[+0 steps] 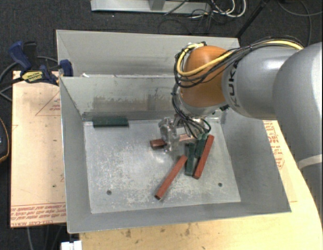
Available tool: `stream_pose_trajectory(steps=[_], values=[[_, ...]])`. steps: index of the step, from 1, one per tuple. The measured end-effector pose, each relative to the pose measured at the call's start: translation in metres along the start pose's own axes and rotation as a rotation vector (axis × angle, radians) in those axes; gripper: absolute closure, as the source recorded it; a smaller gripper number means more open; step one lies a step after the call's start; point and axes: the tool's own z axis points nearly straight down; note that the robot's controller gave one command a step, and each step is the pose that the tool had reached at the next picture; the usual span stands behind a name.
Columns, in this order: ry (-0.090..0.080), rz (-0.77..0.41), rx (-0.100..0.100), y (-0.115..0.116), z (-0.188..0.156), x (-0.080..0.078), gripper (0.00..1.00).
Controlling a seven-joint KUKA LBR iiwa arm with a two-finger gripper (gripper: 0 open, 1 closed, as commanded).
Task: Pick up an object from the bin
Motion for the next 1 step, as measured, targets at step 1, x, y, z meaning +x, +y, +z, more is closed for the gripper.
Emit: stream_pose_trajectory(steps=[1], values=[[-0.003, -0.01, 0.002, 0.0225, -0.1491, 0.0005, 1.0]])
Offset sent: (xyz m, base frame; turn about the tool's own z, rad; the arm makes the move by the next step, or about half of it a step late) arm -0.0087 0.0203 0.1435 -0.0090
